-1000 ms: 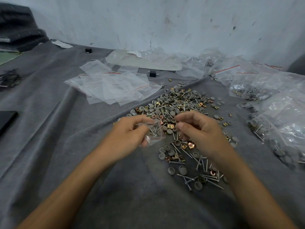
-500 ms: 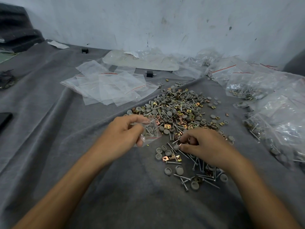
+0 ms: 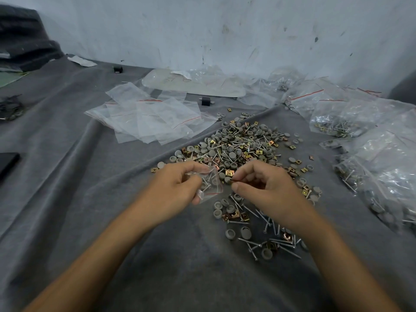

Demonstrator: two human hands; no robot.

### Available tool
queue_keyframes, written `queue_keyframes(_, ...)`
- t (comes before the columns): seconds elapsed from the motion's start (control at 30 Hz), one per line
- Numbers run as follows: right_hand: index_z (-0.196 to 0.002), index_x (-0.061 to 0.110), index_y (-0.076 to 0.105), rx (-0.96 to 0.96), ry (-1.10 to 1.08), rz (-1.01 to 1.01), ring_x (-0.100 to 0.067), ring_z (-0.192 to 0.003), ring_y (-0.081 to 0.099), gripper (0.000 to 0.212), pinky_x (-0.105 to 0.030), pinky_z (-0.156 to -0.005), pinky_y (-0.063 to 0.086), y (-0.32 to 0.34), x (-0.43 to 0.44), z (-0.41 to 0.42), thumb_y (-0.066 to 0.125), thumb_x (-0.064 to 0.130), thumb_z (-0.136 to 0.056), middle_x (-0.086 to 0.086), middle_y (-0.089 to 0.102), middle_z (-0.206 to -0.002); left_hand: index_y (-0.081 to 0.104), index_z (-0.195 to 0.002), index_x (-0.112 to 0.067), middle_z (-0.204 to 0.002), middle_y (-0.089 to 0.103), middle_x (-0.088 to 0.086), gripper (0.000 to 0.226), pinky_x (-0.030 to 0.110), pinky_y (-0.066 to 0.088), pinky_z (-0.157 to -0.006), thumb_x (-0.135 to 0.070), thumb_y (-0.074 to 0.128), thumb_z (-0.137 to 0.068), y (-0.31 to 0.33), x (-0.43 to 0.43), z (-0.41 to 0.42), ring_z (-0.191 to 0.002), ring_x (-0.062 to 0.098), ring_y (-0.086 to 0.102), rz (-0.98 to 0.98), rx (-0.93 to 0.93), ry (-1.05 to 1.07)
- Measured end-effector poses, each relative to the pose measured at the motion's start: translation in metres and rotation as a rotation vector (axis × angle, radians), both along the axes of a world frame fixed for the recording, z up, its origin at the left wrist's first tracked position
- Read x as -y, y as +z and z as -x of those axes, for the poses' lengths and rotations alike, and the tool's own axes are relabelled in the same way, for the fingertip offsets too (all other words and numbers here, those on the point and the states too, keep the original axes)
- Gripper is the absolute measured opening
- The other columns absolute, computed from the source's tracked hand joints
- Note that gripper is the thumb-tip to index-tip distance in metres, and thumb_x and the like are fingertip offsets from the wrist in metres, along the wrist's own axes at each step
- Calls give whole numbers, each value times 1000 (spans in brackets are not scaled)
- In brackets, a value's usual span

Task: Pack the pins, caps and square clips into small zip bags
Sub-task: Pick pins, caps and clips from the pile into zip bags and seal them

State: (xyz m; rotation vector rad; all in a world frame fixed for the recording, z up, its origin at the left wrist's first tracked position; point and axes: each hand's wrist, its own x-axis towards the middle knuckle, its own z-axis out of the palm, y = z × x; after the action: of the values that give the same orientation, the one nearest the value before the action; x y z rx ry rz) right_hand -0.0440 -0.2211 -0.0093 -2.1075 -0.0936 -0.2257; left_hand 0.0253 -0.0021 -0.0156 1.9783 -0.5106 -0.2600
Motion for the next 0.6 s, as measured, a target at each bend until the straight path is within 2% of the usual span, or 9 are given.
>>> queue_keyframes(0.1, -89, 25, 70, 21, 21, -56, -6, -69, 63, 14, -19, -62, 51, -3, -10, -3, 77, 13, -87, 4, 69, -81, 70, -106, -38, -56, 67, -2, 31, 30, 43, -61, -13, 53, -98, 1, 0, 0, -57, 12, 55, -28, 21, -5)
queue_keyframes(0.23, -99, 25, 70, -3, 49, -88, -14, -77, 69, 15, -26, -66, 57, -8, -21, -4, 75, 14, -90, 2, 73, -88, 71, -107, -38, -58, 68, 0, 28, 40, 50, -63, -20, 52, -96, 2, 0, 3, -59, 17, 59, -20, 35, -13)
queue_keyframes(0.3, -105, 27, 68, -26, 69, -117, -15, -81, 71, 18, -27, -69, 59, -6, -24, -4, 73, 15, -92, 4, 75, -94, 72, -106, -36, -57, 67, 0, 28, 38, 48, -63, -24, 51, -92, 4, 0, 3, -59, 17, 59, 8, 19, -14)
queue_keyframes(0.37, -102, 25, 69, -14, 55, -114, -16, -78, 70, 14, -26, -67, 58, -3, -19, -4, 72, 15, -93, 5, 75, -90, 73, -107, -35, -56, 66, 0, 28, 34, 45, -65, -19, 53, -96, 4, -1, 2, -61, 17, 58, 28, -4, -3)
queue_keyframes(0.47, -89, 27, 71, -64, 58, 98, -3, -72, 64, 6, -18, -65, 51, -1, -7, 0, 73, 23, -92, 11, 70, -82, 72, -107, -33, -55, 65, -1, 30, 27, 41, -59, -12, 52, -99, 5, -3, 1, -58, 12, 54, 24, -12, 10)
queue_keyframes(0.53, -85, 31, 70, -140, 57, 254, -2, -76, 64, 6, -20, -66, 51, -2, -1, 3, 73, 29, -91, 15, 70, -82, 72, -108, -32, -55, 65, -1, 30, 24, 39, -54, -12, 52, -99, 6, -3, 2, -56, 9, 51, 26, -11, 6)
queue_keyframes(0.6, -84, 31, 70, -190, 53, 314, -3, -74, 63, 8, -23, -64, 52, -2, 3, 4, 73, 33, -91, 12, 69, -80, 71, -109, -33, -56, 66, -1, 30, 25, 40, -55, -13, 52, -99, 6, -4, 2, -56, 9, 51, 20, -9, 1)
